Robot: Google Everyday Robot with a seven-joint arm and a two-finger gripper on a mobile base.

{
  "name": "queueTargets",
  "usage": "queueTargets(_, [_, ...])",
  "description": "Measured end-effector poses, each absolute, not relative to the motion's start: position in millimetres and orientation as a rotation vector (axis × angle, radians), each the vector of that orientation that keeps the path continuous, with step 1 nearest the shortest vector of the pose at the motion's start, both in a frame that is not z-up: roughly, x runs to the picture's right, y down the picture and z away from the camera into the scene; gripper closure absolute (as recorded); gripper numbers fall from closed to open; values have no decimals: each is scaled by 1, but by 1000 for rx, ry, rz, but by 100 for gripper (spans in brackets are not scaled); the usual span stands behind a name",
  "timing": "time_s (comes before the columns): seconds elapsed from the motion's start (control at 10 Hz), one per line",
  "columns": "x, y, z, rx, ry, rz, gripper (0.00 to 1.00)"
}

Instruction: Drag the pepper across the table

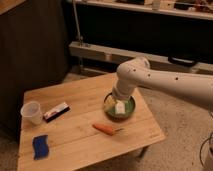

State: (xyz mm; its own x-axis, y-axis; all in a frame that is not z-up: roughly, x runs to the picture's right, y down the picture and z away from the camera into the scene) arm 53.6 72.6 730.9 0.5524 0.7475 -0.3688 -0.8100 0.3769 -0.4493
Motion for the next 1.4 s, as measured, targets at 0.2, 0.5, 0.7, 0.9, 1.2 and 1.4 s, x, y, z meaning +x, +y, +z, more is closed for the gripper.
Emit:
queueTargets(0.2, [53, 72, 734, -635, 103, 1003, 20])
queueTargets(0.5, [45, 106, 740, -620, 12, 958, 20])
queueTargets(0.7, [31, 137, 737, -638, -75, 893, 20])
queueTargets(0.9, [19, 151, 732, -665, -137, 813, 20])
queueTargets(1.2, [4, 177, 739, -697, -111, 739, 20])
queueTargets(1.4, [5, 197, 752, -706, -57, 726, 20])
